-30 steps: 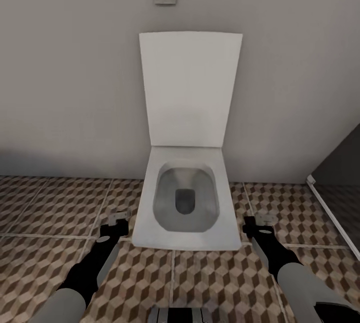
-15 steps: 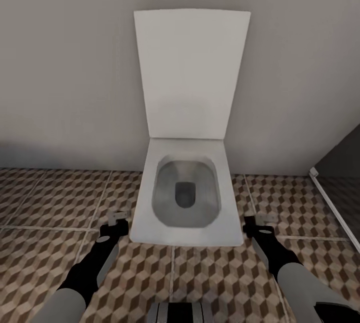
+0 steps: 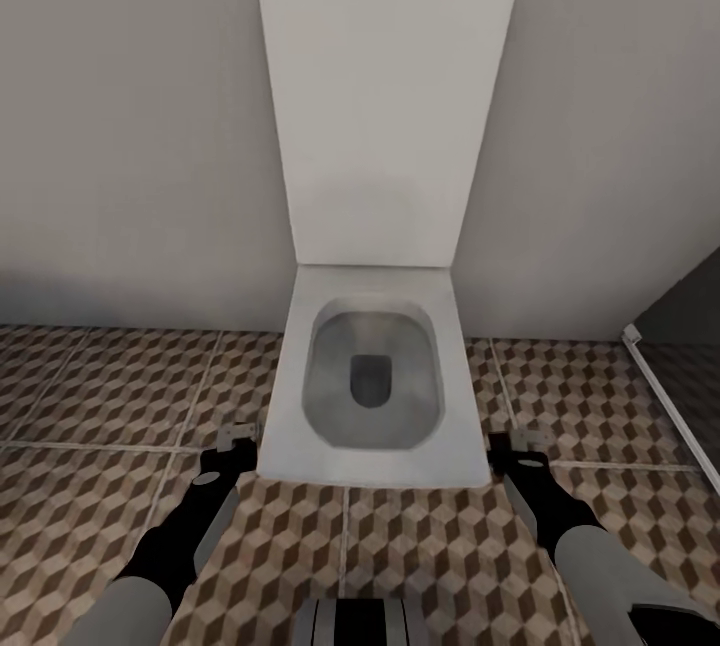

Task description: Take the four mousetraps from the cabinet in the bathroom and place them on the bathroom floor. Make sure all four end up on the same floor surface, and ensure that at least two of them are either under or directly next to the same bathroom sink.

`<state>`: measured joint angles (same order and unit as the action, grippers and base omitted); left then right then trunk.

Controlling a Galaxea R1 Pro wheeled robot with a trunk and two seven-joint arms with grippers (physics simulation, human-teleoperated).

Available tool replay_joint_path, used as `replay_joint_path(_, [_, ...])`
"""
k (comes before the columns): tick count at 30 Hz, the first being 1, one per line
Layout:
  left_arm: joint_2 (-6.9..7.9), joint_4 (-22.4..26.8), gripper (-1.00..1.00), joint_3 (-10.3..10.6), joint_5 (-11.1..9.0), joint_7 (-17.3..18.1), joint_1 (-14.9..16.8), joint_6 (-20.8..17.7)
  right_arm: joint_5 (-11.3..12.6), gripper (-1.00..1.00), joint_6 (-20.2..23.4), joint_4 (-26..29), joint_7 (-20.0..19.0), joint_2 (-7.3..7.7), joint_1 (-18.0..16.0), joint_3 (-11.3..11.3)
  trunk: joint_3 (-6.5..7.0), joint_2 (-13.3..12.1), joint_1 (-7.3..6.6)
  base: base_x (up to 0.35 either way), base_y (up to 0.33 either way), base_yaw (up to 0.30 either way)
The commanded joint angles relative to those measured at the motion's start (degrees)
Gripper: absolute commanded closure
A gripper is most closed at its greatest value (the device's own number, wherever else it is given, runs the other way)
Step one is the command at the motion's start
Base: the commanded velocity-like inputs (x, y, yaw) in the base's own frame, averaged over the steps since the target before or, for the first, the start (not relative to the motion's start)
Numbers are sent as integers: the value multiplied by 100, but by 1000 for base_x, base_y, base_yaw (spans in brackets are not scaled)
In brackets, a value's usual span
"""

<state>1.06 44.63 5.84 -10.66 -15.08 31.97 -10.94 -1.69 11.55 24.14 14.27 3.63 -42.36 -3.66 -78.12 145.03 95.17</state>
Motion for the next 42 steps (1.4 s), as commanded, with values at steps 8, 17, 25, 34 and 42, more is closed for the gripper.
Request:
replay_joint_path(8, [9,10,100,40,-59,-57,2,-22,2,100,31,12,7,-2,0,-12,-182,13,19,0,0,0])
replay_joint_path(17, [9,10,100,40,-59,-57,2,-22,2,100,31,12,7,-2,0,-12,-381,25,42,0,0,0])
replay_joint_path(25, [15,10,100,35,-61,-57,2,-22,2,100,31,12,6,-2,0,-12,-381,25,42,0,0,0])
replay_joint_path(34, [17,10,100,36,-60,-57,2,-22,0,100,56,12,6,-2,0,-12,-381,25,42,0,0,0])
replay_joint_path(42, [17,10,100,34,-64,-57,2,-22,12,100,76,12,11,-2,0,-11,-381,25,42,0,0,0])
